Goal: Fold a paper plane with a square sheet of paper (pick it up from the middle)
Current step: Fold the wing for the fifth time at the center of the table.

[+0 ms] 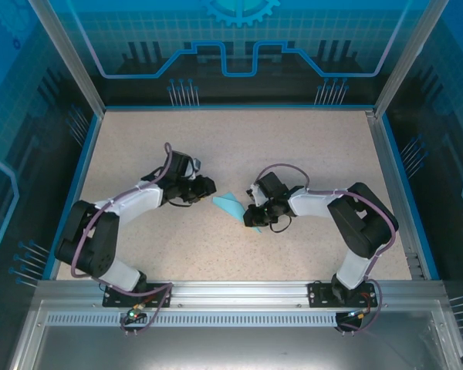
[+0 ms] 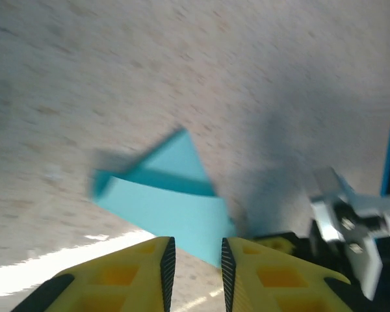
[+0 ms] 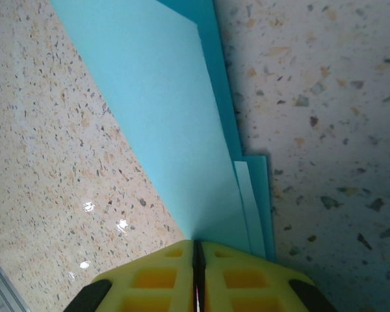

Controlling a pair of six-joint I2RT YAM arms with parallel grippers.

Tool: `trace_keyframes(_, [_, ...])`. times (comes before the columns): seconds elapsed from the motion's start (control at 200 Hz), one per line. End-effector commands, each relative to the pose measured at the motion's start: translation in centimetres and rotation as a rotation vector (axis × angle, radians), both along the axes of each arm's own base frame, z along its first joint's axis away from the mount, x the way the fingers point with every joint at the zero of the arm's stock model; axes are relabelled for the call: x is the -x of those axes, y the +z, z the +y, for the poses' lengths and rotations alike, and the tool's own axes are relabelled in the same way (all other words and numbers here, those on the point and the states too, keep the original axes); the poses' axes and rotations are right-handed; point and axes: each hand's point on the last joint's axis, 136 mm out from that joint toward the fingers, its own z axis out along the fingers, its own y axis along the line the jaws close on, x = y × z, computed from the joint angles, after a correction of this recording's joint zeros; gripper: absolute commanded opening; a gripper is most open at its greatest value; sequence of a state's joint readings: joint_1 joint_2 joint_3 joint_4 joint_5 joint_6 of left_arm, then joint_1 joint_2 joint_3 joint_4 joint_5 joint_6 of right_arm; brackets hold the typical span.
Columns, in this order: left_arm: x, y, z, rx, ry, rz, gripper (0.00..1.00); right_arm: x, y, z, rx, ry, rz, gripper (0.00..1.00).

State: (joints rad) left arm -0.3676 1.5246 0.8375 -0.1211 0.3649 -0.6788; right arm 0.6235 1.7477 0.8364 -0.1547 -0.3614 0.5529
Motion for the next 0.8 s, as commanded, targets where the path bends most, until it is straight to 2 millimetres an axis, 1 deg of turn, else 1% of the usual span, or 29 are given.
trace_keyframes(0.0, [1.7,-0.5,-3.1,0.081,-0.071,0.012,0.25,2.8,-3.4,-3.2,0.132,-0.036,0.130,0.10])
trace_keyframes(0.08, [2.3,-1.1,-4.7,0.097,-0.106,0.025,0.23,2.6,-2.7,-2.8,0.100,-0.034,0.116,0.10])
trace_keyframes(0.16, [2.6,-2.0,-5.8,0.098,-0.129,0.044,0.21,2.3,-2.0,-2.4,0.069,-0.034,0.102,0.10])
trace_keyframes(0.3, [2.5,-3.7,-7.0,0.113,-0.150,0.089,0.20,1.9,-1.0,-1.8,0.030,-0.028,0.085,0.11])
trace_keyframes(0.435, [2.1,-4.3,-7.8,0.128,-0.164,0.103,0.20,1.9,-0.7,-1.5,0.012,-0.021,0.083,0.11])
trace_keyframes(0.525, [1.9,-4.7,-7.5,0.099,-0.151,0.107,0.20,1.8,-0.5,-1.4,0.004,-0.021,0.081,0.11])
trace_keyframes(0.59, [2.0,-5.4,-7.0,0.063,-0.133,0.125,0.20,1.7,-0.3,-1.3,-0.002,-0.022,0.074,0.11])
trace_keyframes(0.795, [2.5,-8.1,-5.3,-0.052,-0.094,0.194,0.20,1.6,1.0,-1.7,-0.062,-0.070,0.058,0.13])
